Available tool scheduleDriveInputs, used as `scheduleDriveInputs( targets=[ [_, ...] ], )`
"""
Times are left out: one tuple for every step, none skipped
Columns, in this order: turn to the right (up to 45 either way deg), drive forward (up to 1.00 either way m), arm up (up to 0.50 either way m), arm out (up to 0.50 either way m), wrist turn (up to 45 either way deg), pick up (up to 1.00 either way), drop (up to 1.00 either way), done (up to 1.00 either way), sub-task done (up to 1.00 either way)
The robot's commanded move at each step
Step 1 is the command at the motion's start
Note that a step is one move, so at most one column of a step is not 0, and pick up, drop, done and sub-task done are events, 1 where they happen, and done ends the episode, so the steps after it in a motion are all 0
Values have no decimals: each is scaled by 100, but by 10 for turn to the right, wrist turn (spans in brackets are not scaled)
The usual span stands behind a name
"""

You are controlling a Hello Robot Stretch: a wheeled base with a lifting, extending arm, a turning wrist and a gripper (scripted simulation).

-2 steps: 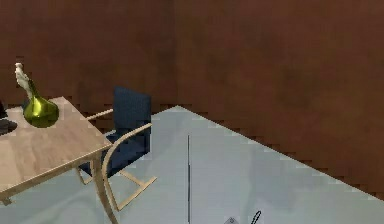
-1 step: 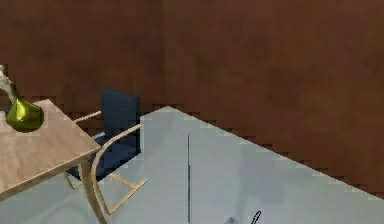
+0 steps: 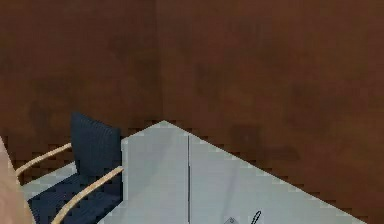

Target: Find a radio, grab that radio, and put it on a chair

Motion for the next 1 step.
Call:
scheduleDriveInputs(
  targets=[
    [450,0,0,0,0,0,0,0,0]
  ],
)
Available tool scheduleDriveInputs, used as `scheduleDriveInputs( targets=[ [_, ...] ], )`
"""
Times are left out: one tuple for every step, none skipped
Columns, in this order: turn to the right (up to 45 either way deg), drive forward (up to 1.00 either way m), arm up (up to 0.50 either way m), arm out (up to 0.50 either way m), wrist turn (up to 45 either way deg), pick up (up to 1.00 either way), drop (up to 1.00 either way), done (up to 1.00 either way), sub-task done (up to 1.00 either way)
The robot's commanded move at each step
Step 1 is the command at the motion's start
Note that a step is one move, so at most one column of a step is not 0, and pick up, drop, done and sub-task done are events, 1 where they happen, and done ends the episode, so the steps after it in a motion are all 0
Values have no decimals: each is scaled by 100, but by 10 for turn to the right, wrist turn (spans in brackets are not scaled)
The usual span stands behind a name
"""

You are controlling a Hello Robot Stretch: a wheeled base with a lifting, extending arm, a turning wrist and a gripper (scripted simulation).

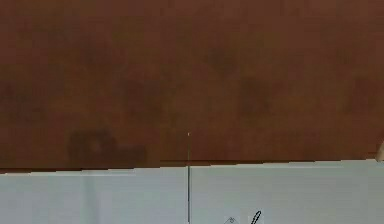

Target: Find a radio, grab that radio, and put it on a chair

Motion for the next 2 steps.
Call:
scheduleDriveInputs(
  targets=[
    [450,0,0,0,0,0,0,0,0],
    [300,0,0,0,0,0,0,0,0]
  ],
)
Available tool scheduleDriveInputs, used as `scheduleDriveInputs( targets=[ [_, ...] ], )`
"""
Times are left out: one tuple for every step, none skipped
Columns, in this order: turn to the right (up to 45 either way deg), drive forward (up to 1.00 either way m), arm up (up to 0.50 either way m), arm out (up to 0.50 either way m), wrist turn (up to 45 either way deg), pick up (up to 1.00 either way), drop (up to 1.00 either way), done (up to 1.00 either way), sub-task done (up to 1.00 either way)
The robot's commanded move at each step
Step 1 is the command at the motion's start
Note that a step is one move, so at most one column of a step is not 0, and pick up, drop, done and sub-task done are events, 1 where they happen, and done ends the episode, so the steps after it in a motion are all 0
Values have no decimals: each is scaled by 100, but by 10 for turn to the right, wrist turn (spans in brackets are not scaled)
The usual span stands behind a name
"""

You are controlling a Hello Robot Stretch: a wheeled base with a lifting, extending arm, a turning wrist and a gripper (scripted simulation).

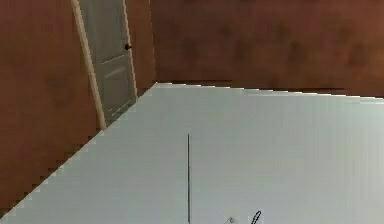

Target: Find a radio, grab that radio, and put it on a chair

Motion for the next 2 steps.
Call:
scheduleDriveInputs(
  targets=[
    [-450,0,0,0,0,0,0,0,0],
    [-450,0,0,0,0,0,0,0,0]
  ],
)
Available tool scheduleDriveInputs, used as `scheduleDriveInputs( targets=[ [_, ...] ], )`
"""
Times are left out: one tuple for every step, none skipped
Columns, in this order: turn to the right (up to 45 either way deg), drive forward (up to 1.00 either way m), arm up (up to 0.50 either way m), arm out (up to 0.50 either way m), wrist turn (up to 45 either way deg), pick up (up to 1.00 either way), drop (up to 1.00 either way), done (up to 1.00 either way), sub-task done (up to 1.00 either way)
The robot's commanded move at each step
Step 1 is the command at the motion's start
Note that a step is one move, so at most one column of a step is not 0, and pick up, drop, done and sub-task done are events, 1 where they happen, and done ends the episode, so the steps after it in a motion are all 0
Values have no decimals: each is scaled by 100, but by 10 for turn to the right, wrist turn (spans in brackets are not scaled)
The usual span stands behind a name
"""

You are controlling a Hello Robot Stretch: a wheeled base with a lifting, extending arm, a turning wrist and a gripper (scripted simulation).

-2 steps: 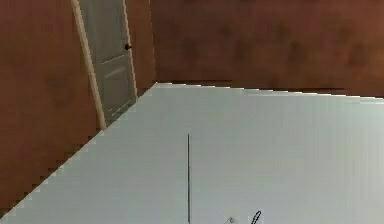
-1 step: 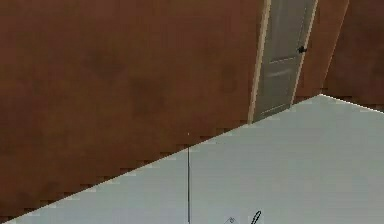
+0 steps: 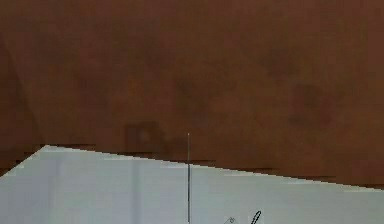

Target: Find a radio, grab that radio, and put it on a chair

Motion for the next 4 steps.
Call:
scheduleDriveInputs(
  targets=[
    [-360,0,0,0,0,0,0,0,0],
    [450,0,0,0,0,0,0,0,0],
    [450,0,0,0,0,0,0,0,0],
    [360,0,0,0,0,0,0,0,0]
  ],
)
